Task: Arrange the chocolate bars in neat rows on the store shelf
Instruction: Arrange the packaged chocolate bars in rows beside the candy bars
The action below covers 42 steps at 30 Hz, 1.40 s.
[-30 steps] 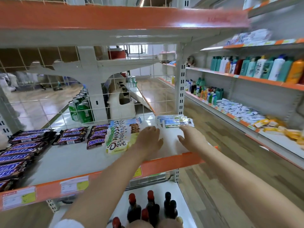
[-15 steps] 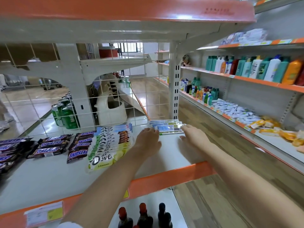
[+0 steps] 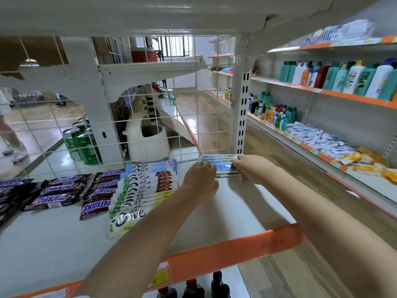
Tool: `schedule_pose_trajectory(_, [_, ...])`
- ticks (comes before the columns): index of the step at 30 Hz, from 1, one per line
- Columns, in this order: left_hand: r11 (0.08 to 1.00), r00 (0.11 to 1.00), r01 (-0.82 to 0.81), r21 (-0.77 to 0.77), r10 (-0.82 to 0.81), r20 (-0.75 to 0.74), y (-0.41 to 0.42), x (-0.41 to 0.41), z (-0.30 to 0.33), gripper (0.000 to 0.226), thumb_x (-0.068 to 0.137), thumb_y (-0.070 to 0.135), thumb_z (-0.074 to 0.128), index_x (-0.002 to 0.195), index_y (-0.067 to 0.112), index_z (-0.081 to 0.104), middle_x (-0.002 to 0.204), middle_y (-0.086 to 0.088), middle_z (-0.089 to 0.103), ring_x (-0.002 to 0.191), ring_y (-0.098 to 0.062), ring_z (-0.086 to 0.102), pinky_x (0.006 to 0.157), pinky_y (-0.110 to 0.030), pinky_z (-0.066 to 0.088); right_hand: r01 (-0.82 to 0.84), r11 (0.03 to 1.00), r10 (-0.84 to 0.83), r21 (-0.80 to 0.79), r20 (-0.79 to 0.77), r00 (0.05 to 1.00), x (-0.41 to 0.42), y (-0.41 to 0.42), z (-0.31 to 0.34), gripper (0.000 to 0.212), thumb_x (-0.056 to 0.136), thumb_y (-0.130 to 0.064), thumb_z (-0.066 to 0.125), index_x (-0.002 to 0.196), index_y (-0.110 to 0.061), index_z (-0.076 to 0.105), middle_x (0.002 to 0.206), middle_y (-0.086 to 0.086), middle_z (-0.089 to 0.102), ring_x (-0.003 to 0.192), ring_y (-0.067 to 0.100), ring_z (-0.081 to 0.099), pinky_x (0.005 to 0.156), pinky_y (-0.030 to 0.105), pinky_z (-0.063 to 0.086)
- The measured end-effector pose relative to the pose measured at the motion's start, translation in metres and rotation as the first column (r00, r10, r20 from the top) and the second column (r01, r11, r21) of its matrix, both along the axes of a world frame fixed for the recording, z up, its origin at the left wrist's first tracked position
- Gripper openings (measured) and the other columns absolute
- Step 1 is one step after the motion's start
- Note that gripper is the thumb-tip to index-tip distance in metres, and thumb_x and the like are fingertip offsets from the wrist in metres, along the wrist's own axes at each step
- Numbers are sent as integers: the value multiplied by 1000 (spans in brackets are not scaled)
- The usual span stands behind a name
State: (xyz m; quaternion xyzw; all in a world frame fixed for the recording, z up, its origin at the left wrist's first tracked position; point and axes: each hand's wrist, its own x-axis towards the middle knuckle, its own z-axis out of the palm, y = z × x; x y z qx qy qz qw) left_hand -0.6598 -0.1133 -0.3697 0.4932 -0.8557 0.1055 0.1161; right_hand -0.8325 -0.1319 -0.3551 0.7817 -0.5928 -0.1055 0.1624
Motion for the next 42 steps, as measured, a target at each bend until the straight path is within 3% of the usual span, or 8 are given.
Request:
schedule_pose_trajectory(6, [1000, 1000, 5, -9, -5, 23, -2, -5, 1, 38, 94, 31, 45, 123, 7, 49, 127, -11, 51, 119, -26, 45, 100, -32, 35, -16, 1000, 16, -14, -52, 999, 4, 3, 3, 20, 85, -7, 53, 104, -12, 51, 114, 11, 51, 99, 29, 58, 63, 30, 37])
schedule_pose_trajectory(25, [996, 999, -12, -85, 9, -32, 54, 34, 19, 45, 92, 26, 48, 132, 6, 41, 134, -9, 46, 125, -23, 40, 106, -31, 30, 26, 972, 9, -234, 149, 989, 35, 69, 3, 33, 82, -8, 54, 114, -9, 50, 117, 7, 48, 111, 25, 47, 61, 30, 37])
schedule_pose_trajectory(29, [995, 997, -58, -85, 53, -62, 78, 57, 22, 48, 93, 29, 49, 133, 6, 39, 138, -8, 41, 130, -23, 35, 107, -30, 27, -29, 960, 55, -278, 84, 995, 51, 96, 7, 38, 83, -9, 48, 120, -8, 47, 119, 8, 48, 112, 25, 49, 64, 27, 34])
schedule_pose_trajectory(32, [993, 995, -93, -70, 90, -39, 97, 76, 25, 59, 94, 33, 50, 142, 5, 29, 149, -9, 30, 137, -24, 26, 113, -30, 19, -126, 930, 166, -346, 86, 982, 67, 119, 13, 37, 57, -7, 69, 94, -3, 63, 91, 11, 60, 86, 28, 63, 53, 22, 41])
schedule_pose_trajectory(34, [991, 994, -107, -81, 105, -23, 108, 90, 28, 65, 94, 33, 51, 145, 6, 22, 152, -10, 25, 139, -23, 23, 114, -28, 14, -167, 907, 187, -386, 15, 982, 79, 131, 19, 45, 28, -13, 79, 71, -8, 68, 66, 4, 60, 57, 20, 62, 41, 14, 25])
schedule_pose_trajectory(36, [990, 994, -112, -87, 110, -29, 118, 103, 30, 67, 93, 31, 52, 147, 6, 19, 152, -9, 24, 139, -23, 23, 114, -28, 12, -189, 898, 223, -397, 41, 974, 88, 137, 22, 46, 21, -13, 79, 64, -10, 66, 62, 2, 58, 51, 18, 58, 39, 14, 17])
schedule_pose_trajectory(38, [990, 993, -111, -90, 107, -50, 126, 114, 32, 66, 93, 28, 53, 147, 6, 21, 151, -9, 27, 139, -23, 25, 113, -28, 14, -222, 890, 259, -398, 42, 965, 102, 149, 26, 43, 29, -9, 80, 69, -7, 64, 67, 7, 59, 56, 23, 60, 40, 16, 16])
schedule_pose_trajectory(42, [988, 992, -108, -112, 101, -70, 137, 133, 32, 57, 91, 23, 55, 141, 4, 35, 141, -14, 42, 131, -26, 36, 107, -30, 26, -223, 915, 264, -337, 81, 961, 125, 160, 30, 40, 80, -5, 54, 120, -2, 49, 116, 15, 49, 106, 31, 50, 58, 31, 33])
